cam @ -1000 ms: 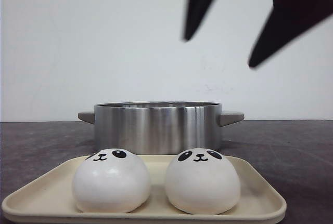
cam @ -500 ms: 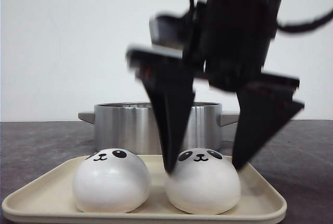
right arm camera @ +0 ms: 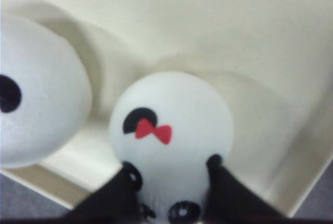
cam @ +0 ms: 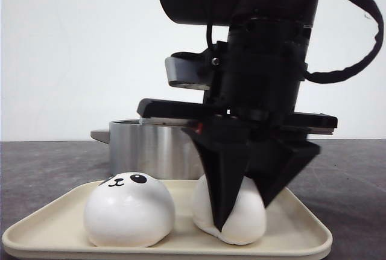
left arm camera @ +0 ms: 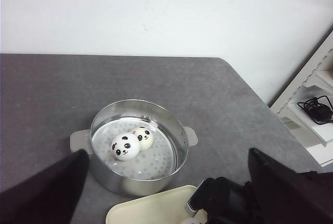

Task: Steam buns
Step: 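Lower the right gripper onto the nearer bun on its side and grasp, then lift the bun with the right gripper and carry it over the pot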

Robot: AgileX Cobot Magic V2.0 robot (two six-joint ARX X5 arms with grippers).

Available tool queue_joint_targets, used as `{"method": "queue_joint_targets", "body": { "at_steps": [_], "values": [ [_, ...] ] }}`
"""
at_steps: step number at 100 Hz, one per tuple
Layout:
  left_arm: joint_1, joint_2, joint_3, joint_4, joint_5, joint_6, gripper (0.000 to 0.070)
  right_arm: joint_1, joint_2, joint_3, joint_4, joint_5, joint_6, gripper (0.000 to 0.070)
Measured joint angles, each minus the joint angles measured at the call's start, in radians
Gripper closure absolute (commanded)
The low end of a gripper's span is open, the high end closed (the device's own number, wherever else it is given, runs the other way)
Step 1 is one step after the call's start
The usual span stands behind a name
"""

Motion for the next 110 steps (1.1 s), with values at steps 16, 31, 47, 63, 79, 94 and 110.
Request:
{"method": "queue_joint_targets", "body": {
  "at_steps": [16, 31, 47, 63, 79, 94, 110],
  "values": [
    [0.000, 0.000, 0.000, 0.000, 0.000, 0.000, 0.0120, 0.005, -0.013, 0.000, -0.006, 0.040, -0.003, 0.0690],
    [0.000, 0.000, 0.000, -0.001, 0.000, 0.000, 0.0120, 0.048, -0.175, 0.025, -0.064, 0.042, -0.013, 0.0692],
    [0.000, 0.000, 0.000, 0.000, -0.025, 0.001, 0.0120, 0.063, -0.359, 0.209, -0.042, 0.121, -0.066, 0.0693],
    [0.000, 0.000, 0.000, 0.001, -0.046, 0.009, 0.0120, -0.039, -0.354, 0.396, -0.042, 0.179, -0.179, 0.0693],
    [0.000, 0.005, 0.000, 0.013, -0.048, 0.019, 0.0120, -0.165, -0.227, 0.473, -0.044, 0.116, -0.278, 0.0693],
    [0.000, 0.008, 0.000, 0.025, -0.049, 0.020, 0.0120, -0.257, -0.070, 0.473, -0.059, 0.057, -0.319, 0.0693],
    [0.000, 0.009, 0.000, 0.025, -0.049, 0.020, 0.0120, -0.308, 0.105, 0.472, -0.060, 0.043, -0.348, 0.0693]
  ]
}}
